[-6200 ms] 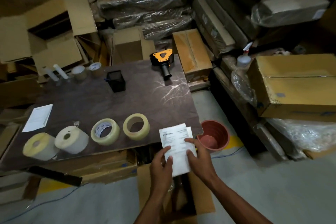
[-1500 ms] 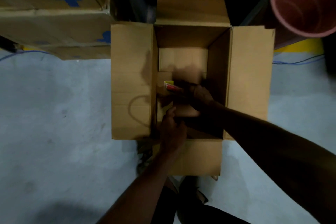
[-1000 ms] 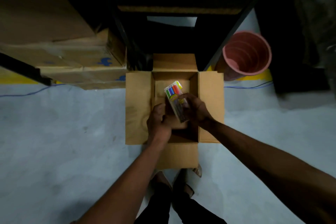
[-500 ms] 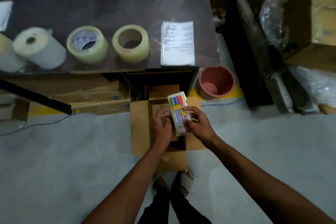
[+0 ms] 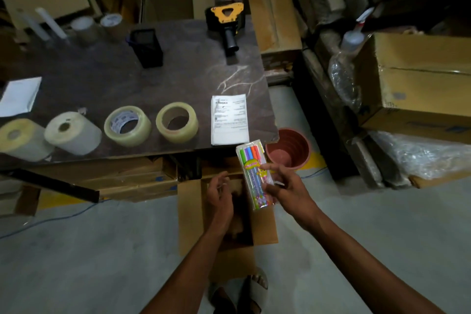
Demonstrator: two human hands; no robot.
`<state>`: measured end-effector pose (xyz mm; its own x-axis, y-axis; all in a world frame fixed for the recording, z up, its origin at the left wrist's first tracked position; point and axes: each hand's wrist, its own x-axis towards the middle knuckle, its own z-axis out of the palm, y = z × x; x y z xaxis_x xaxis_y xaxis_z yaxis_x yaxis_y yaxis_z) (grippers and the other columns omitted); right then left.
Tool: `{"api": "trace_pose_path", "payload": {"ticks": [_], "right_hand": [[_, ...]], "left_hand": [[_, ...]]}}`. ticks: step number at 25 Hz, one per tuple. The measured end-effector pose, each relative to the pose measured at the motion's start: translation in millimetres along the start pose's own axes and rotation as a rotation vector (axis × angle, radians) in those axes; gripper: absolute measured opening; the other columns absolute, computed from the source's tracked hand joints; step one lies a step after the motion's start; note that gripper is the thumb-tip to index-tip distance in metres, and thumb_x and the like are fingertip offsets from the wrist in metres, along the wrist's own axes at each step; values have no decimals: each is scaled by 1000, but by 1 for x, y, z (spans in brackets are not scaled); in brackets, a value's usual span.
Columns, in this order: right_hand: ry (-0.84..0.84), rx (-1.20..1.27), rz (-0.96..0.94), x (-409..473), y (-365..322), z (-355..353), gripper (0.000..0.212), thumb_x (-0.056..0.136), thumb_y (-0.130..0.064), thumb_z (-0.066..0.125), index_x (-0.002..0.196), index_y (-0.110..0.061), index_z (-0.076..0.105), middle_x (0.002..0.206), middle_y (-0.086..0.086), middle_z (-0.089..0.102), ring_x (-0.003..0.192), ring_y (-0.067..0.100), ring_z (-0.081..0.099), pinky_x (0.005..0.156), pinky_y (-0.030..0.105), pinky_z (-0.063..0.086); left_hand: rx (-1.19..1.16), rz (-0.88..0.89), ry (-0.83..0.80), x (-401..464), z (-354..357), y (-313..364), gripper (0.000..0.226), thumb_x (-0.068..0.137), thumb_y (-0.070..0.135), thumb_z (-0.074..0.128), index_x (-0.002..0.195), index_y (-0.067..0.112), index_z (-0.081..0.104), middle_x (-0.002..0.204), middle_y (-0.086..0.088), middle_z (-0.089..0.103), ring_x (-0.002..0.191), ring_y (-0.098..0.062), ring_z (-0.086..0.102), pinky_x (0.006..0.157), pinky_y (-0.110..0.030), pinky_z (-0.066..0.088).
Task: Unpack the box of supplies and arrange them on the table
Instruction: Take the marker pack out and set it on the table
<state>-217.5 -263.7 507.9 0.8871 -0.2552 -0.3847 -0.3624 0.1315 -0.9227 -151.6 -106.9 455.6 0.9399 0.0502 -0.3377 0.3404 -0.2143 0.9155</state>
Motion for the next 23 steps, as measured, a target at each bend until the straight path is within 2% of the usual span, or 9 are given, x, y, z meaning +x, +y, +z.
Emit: {"api": "trace_pose_path", "payload": {"ticks": [3, 6, 9, 12, 15, 17, 20, 23], "right_hand": [[79, -13, -41, 33, -23, -10, 36, 89, 7, 62, 121, -10, 60, 103, 7, 73, 80, 22, 71, 64, 39, 59], [173, -105, -38, 75, -33, -19, 36, 88, 8, 62, 120, -9, 60, 95, 9, 72, 66, 10, 68, 53, 28, 56], [211, -177, -9, 118, -37, -24, 37, 86, 4, 64, 117, -16, 60, 107, 12, 72, 79, 20, 72, 60, 36, 60], [250, -241, -5, 148, -42, -25, 40, 80, 7, 62, 113, -17, 57, 111, 13, 69, 83, 25, 72, 59, 36, 59], [265, -310, 6, 166, -39, -27, 39, 79, 3, 66, 109, -20, 56, 118, 9, 66, 96, 26, 71, 71, 47, 62], [258, -414, -32, 172, -35, -27, 35, 79, -3, 68, 109, -21, 59, 122, 8, 64, 101, 27, 69, 74, 48, 62], [268, -600, -101, 175, -30, -25, 37, 79, -9, 67, 116, -17, 63, 124, 8, 65, 105, 25, 67, 86, 45, 60], [288, -624, -161, 166, -29, -23, 37, 84, -13, 66, 121, -12, 63, 122, 9, 67, 103, 23, 67, 86, 45, 59]], "left_hand": [[0, 28, 1, 6, 4, 14, 30, 94, -4, 48, 117, 7, 63, 113, -14, 68, 104, -31, 65, 90, -46, 53], [-2, 35, -4, 15, 5, 26, 29, 96, 3, 48, 119, 11, 64, 113, -10, 68, 104, -27, 65, 89, -47, 54], [63, 41, -26, 21, 4, 32, 29, 97, 10, 48, 119, 19, 64, 112, -2, 68, 102, -20, 65, 87, -46, 57], [88, 11, -42, 25, -1, 30, 29, 98, 12, 47, 120, 21, 63, 114, -1, 67, 105, -19, 64, 89, -47, 57], [123, 14, -60, 28, -7, 25, 29, 97, 13, 50, 122, 20, 62, 115, -1, 67, 106, -17, 63, 89, -44, 57], [139, 6, -52, 31, -9, 23, 31, 95, 10, 51, 123, 21, 62, 114, -2, 68, 104, -17, 64, 85, -37, 58], [154, -5, -65, 31, -12, 21, 34, 94, 7, 52, 126, 17, 60, 114, -1, 66, 102, -15, 62, 75, -16, 49], [157, -16, -79, 30, -16, 18, 36, 94, 6, 52, 127, 16, 60, 115, 0, 66, 104, -16, 62, 76, -18, 47]]}}
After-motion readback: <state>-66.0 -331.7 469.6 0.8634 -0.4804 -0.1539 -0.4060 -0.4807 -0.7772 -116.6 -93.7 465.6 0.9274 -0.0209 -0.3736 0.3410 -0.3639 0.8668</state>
